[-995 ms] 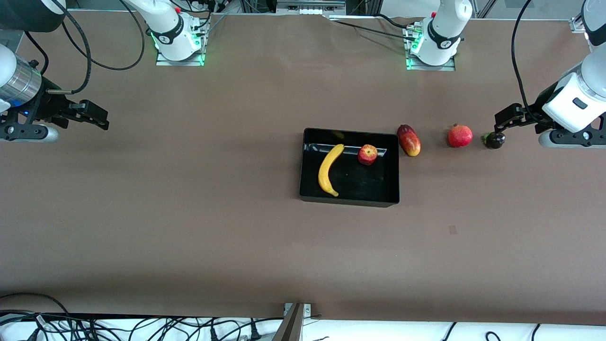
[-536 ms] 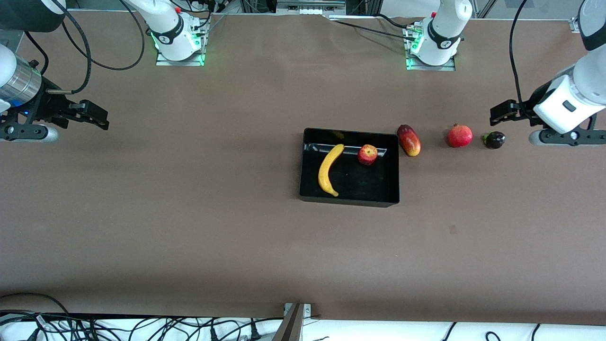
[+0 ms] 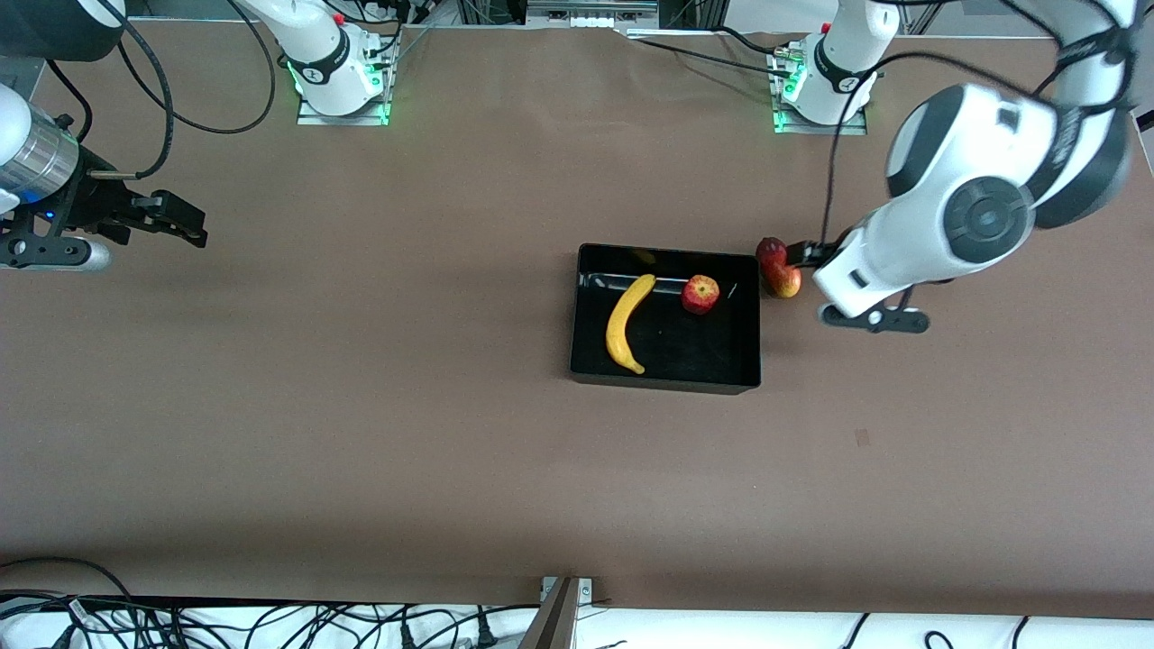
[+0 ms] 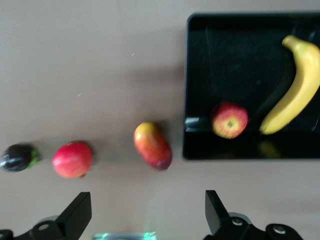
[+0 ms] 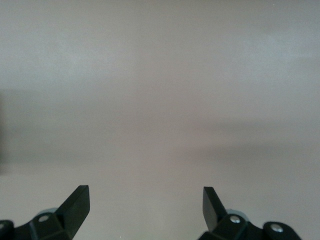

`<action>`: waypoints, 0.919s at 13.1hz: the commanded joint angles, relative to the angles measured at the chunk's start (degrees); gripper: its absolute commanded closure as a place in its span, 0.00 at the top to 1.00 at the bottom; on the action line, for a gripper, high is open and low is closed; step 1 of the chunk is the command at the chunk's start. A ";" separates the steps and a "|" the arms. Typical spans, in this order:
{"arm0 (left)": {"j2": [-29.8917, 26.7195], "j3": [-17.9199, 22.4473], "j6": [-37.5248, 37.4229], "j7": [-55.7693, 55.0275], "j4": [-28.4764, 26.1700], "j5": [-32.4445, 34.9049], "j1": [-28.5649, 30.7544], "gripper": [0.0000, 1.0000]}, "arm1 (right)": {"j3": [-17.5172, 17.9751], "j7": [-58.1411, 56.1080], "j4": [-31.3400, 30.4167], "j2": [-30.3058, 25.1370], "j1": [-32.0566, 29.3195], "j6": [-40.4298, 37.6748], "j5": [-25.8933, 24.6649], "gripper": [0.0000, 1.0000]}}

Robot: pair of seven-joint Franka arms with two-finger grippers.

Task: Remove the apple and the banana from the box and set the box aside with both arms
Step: 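Move the left gripper over the tray toward the red apple, then lower the left gripper and grasp the red apple in the tray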

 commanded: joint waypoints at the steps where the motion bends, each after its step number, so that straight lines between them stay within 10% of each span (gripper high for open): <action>1: 3.85 -0.19 5.51 -9.68 0.13 0.04 -3.88 1.00 | 0.51 -0.09 0.55 0.17 -0.61 0.16 -0.61 1.00; 12: 5.62 -0.45 38.83 -16.94 -22.80 1.01 -11.01 1.00 | 0.51 -0.09 0.55 0.17 -0.61 0.16 -0.61 1.00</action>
